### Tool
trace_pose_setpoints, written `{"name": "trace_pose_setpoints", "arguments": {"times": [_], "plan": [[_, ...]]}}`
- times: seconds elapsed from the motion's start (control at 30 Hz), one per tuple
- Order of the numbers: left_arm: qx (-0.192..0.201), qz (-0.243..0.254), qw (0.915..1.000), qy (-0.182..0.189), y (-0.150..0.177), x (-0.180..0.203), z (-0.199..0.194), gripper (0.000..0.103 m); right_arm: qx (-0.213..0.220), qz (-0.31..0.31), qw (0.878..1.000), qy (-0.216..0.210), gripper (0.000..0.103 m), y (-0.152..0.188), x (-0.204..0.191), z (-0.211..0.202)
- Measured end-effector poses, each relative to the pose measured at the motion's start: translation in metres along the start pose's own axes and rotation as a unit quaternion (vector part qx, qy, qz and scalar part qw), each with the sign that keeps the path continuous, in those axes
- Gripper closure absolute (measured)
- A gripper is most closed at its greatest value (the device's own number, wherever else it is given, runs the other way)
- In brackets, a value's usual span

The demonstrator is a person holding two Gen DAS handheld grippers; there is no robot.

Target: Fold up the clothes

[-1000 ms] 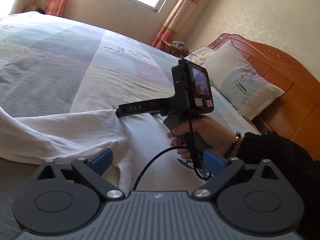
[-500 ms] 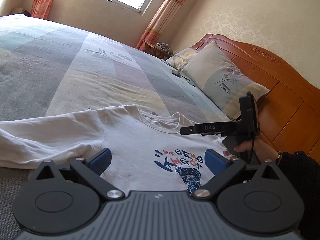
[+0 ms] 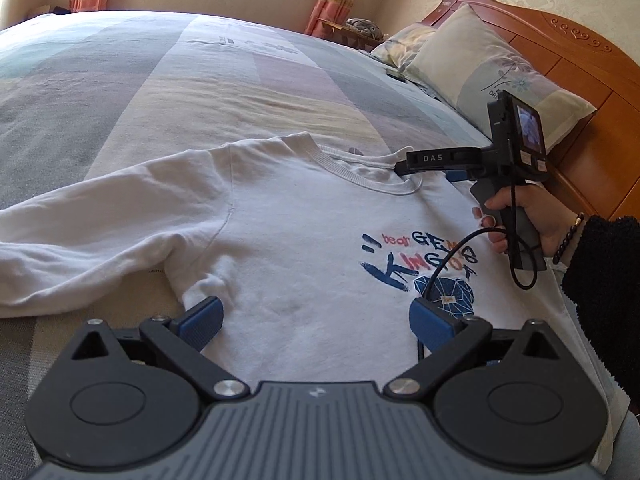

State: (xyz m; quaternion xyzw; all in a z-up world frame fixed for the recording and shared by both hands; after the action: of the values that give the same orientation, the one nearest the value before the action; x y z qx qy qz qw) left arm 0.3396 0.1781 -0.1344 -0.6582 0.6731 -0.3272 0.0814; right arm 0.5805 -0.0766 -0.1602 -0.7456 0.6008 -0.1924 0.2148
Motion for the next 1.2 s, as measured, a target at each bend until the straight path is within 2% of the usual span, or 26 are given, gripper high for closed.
{"name": "trace_pose_setpoints", "arguments": {"times": [0.13,0.2,0.33,0.4,0.5,0.63,0.8,0.93,1.0,1.07,1.2], "plan": [[0.0,0.001,1.0,-0.003,0.0,0.002,-0.001,0.004,-0.007,-0.02,1.0,-0.009,0.0,-0.01,0.002,0.0],[0.0,0.006,1.0,-0.008,0.002,0.004,-0.002,0.004,-0.011,-0.009,1.0,-0.007,0.0,-0.01,0.007,-0.012],[0.0,0.014,0.9998,-0.012,0.004,0.005,-0.003,0.004,-0.002,0.011,0.999,-0.046,0.0,0.005,0.022,-0.057],[0.001,0.013,0.9999,-0.01,0.005,0.005,-0.004,0.004,-0.022,0.015,0.997,-0.066,0.0,0.018,0.028,-0.071],[0.0,0.014,0.9999,-0.009,0.007,0.006,-0.004,0.004,-0.046,0.014,0.997,-0.064,0.0,0.037,0.036,-0.076],[-0.004,0.019,0.9997,-0.013,0.007,0.007,0.0,0.004,-0.078,0.041,0.995,-0.036,0.0,0.048,0.054,-0.048],[-0.005,0.021,0.9996,-0.017,0.004,0.008,0.006,0.004,-0.034,0.073,0.997,-0.004,0.0,0.029,0.07,-0.021],[-0.004,0.022,0.9996,-0.019,0.004,0.009,0.008,0.004,-0.038,0.083,0.996,0.003,0.0,0.007,0.076,-0.008],[-0.003,0.024,0.9995,-0.021,0.005,0.009,0.007,0.004,-0.055,0.084,0.995,-0.005,0.0,0.002,0.078,-0.012],[-0.002,0.026,0.9994,-0.023,0.006,0.01,0.005,0.004,-0.043,0.082,0.995,-0.02,0.0,0.003,0.077,-0.032],[0.003,0.026,0.9994,-0.021,0.008,0.011,0.001,0.004,-0.053,0.075,0.993,-0.078,0.0,0.026,0.065,-0.076]]}}
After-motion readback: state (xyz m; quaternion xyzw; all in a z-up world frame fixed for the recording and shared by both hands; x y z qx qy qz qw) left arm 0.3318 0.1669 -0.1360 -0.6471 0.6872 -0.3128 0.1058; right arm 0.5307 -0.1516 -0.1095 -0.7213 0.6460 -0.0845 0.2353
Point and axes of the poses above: each gripper's, at about its wrist camera, not at the fingertips, and z roughly the way its jaws point, x to its right, y to its underside, the point moved 4 cm from there along z, roughly the way its jaws point, and after that the axes turned 10 degrees about -x, right-handed, at the moved point
